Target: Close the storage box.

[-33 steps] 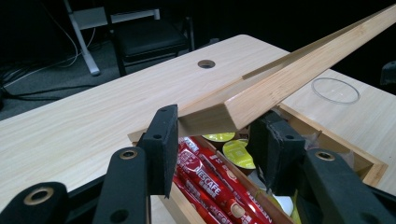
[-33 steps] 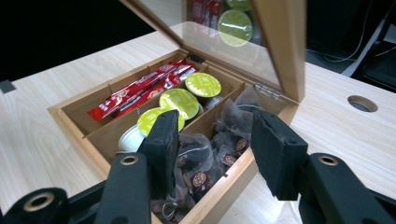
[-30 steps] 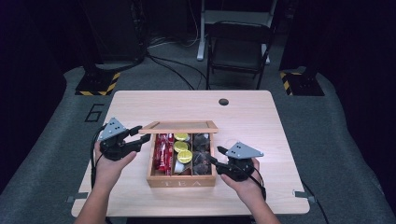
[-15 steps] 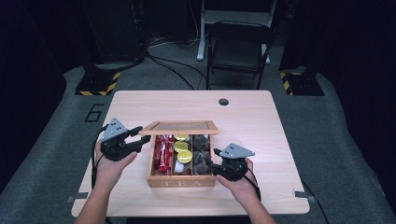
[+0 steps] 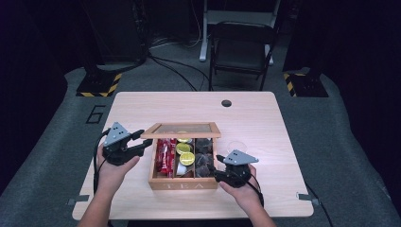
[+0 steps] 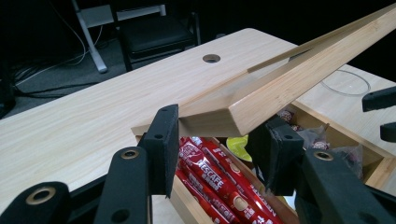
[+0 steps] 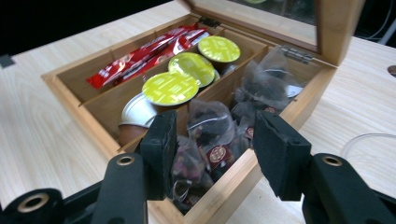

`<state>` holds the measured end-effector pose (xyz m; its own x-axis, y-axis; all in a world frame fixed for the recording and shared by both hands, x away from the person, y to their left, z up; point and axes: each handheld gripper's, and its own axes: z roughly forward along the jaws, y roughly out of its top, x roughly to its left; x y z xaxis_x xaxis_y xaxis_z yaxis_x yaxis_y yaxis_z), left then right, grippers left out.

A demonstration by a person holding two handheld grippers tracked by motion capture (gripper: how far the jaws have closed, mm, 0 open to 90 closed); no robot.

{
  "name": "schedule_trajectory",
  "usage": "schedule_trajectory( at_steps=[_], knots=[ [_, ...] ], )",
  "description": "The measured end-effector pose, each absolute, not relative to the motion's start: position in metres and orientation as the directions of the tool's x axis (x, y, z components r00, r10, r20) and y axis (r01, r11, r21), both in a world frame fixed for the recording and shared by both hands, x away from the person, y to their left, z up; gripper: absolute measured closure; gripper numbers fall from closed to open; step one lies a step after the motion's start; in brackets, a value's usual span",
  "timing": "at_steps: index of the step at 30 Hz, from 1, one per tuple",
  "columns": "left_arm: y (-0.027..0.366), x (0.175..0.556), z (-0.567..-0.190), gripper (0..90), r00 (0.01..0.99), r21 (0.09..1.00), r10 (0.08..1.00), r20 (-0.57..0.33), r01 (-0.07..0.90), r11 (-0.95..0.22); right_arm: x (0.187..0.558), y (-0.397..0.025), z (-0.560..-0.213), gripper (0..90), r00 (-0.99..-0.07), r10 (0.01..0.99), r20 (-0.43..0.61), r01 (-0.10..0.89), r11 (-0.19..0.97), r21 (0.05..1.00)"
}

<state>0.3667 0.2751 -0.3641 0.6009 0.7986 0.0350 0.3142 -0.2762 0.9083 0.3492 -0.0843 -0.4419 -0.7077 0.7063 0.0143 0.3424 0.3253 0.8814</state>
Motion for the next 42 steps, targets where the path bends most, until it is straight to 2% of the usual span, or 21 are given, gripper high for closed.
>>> schedule_trajectory(
  at_steps=[8,31,42],
  knots=[
    [0.275,0.364,-0.367,54.9,0.596,0.909,0.802,0.035,0.315,-0.274,0.349,-0.077,-0.448,52.1,-0.740,0.673,0.003,0.334,0.363,0.870],
    [0.276,0.356,-0.373,55.5,0.599,0.906,0.800,0.027,0.324,-0.273,0.358,-0.061,-0.455,50.7,-0.766,0.643,0.020,0.356,0.398,0.846],
    [0.276,0.354,-0.374,56.0,0.597,0.905,0.802,0.030,0.325,-0.276,0.365,-0.057,-0.464,55.2,-0.772,0.634,0.040,0.391,0.425,0.816]
  ],
)
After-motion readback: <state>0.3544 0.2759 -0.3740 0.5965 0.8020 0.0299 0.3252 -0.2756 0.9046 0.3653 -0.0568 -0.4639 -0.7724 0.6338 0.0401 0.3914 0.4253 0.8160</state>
